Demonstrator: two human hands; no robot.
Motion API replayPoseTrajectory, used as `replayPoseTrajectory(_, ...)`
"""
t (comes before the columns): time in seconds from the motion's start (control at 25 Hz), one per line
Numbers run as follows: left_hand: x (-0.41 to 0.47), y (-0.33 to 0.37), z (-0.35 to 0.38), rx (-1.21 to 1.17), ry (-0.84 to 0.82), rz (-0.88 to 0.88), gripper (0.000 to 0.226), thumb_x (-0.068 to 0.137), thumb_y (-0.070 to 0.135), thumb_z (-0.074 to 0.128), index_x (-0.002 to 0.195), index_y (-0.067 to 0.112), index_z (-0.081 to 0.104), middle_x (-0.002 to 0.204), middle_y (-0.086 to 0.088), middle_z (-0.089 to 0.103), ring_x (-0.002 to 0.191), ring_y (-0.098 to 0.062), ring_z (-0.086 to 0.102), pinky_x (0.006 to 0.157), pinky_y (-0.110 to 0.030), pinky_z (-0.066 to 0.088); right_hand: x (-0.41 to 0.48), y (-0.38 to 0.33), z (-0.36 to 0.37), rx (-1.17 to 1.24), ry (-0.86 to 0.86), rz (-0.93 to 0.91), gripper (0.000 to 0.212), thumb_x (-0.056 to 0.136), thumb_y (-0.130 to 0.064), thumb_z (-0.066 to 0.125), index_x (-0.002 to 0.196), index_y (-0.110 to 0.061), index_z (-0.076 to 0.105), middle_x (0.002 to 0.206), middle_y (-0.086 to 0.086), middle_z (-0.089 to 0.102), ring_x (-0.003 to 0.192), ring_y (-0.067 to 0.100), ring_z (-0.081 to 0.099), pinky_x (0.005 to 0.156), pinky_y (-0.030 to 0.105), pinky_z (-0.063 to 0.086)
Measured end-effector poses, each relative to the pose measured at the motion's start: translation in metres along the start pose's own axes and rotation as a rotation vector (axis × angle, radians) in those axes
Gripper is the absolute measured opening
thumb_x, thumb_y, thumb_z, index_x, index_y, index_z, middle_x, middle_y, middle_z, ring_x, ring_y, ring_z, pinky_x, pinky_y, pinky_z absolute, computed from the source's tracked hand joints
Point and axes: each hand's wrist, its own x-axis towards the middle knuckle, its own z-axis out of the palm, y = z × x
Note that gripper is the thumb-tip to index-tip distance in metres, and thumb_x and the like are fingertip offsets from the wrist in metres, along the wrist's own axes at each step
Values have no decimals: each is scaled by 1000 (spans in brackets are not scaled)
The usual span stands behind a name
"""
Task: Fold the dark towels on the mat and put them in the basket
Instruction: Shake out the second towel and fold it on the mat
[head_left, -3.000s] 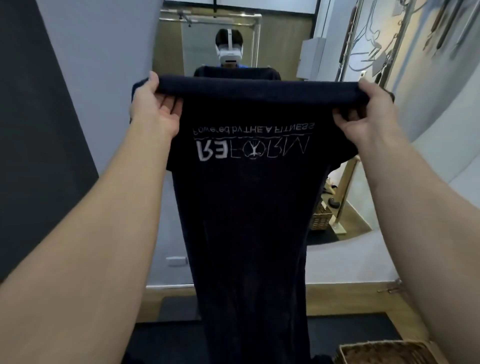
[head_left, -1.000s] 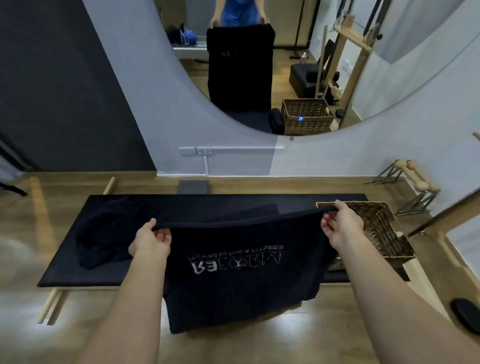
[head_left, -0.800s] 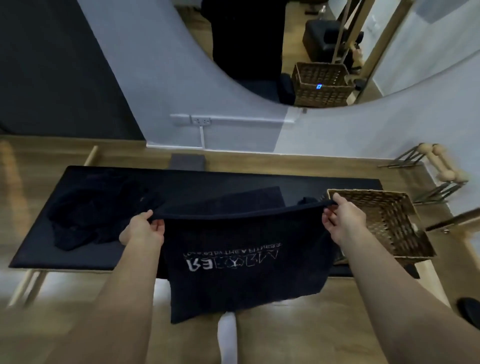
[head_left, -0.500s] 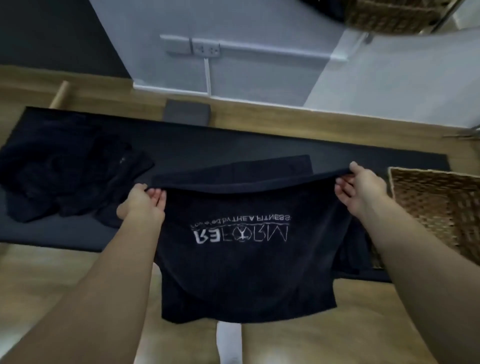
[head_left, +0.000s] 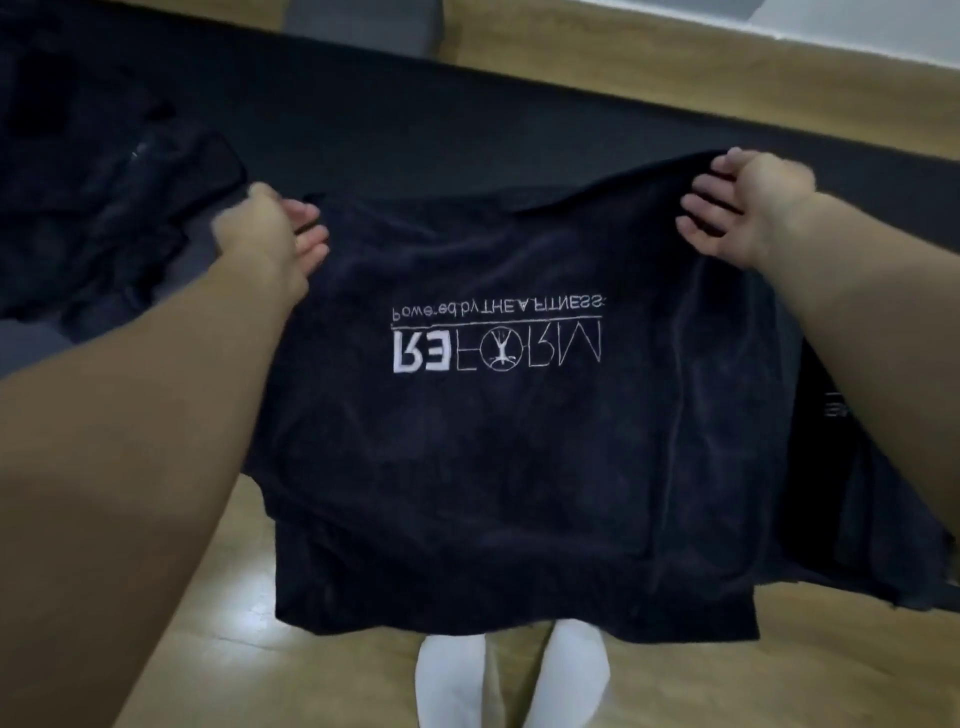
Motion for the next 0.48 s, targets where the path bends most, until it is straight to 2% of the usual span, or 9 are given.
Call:
replayPoseTrajectory(0.08,-6,-45,8,144,-73,-50,29,99,26,41,76,16,57,89,0,66,83,-18,65,70,-29,55,6,37,3,-96,-68,42,23,102,-25,45,116,-13,59,113,0,62,93,17,62,66,35,54)
replayPoseTrajectory(0.2,-35,-117,13,268,-72,-68,17,96,25,49,89,17,62,90,-2,64,75,-17,59,71,-32,54,-5,111,-5,-186,-110,132,30,103,-28,45,128,-15,55,116,0,59,88,15,61,63,32,53)
replayPoseTrajectory(0.28,-58,-154,9,279,-57,-33,14,96,23,53,86,19,62,86,-1,64,75,-15,58,73,-33,55,-22,157,-20,-188,-109,169,30,102,-28,48,128,-15,57,116,0,61,92,15,61,67,32,54)
replayPoseTrajectory(0.4,-100,-217,-23,197,50,-51,14,98,20,54,91,15,65,83,-3,66,79,-17,62,71,-30,57,-65,223,-64,-186,-76,261,23,101,-30,52,115,-15,61,116,2,65,95,14,63,72,31,54)
replayPoseTrajectory(0.48,-128,-268,-57,154,150,-180,14,99,19,54,99,10,64,80,-5,65,80,-21,62,68,-30,57,-96,265,-101,-161,-6,351,21,101,-28,52,112,-12,62,115,4,67,95,15,64,76,31,55)
